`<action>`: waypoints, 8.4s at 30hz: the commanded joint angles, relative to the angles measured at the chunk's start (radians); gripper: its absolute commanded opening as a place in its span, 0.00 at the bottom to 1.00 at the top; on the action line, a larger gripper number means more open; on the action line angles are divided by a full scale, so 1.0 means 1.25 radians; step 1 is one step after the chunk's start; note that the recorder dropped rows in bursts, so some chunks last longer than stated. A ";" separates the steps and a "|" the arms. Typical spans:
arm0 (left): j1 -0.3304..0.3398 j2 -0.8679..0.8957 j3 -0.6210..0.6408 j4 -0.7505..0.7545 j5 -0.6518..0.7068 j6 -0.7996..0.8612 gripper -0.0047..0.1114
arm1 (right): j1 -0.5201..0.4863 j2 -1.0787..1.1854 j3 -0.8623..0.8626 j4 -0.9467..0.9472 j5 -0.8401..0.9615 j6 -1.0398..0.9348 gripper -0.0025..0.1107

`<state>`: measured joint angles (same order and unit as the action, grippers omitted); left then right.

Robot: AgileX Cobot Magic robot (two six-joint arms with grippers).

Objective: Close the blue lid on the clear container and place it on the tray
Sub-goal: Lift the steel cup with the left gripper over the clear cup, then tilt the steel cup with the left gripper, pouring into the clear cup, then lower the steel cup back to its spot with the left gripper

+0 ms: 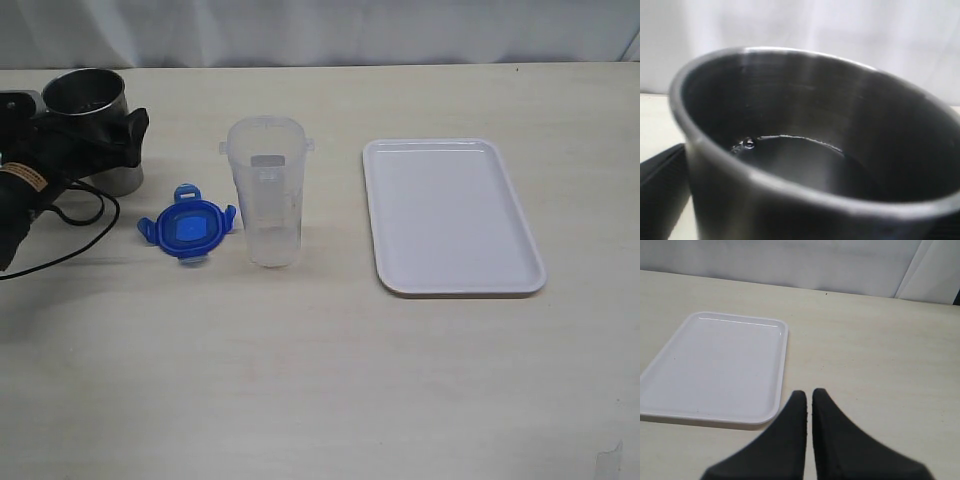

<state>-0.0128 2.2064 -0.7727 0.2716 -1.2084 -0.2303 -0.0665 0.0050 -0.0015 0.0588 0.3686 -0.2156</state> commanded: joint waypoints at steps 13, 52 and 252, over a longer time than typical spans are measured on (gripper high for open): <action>0.000 -0.013 -0.003 0.082 0.086 -0.002 0.04 | -0.005 -0.004 0.001 0.006 -0.003 -0.001 0.06; -0.123 -0.161 -0.122 0.345 0.042 -0.100 0.04 | -0.005 -0.004 0.001 0.006 -0.003 -0.001 0.06; -0.121 -0.220 -0.141 0.242 0.156 0.158 0.04 | -0.005 -0.004 0.001 0.006 -0.003 -0.001 0.06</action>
<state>-0.1631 1.9498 -0.9376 0.7508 -1.0449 0.0857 -0.0665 0.0050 -0.0015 0.0588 0.3686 -0.2156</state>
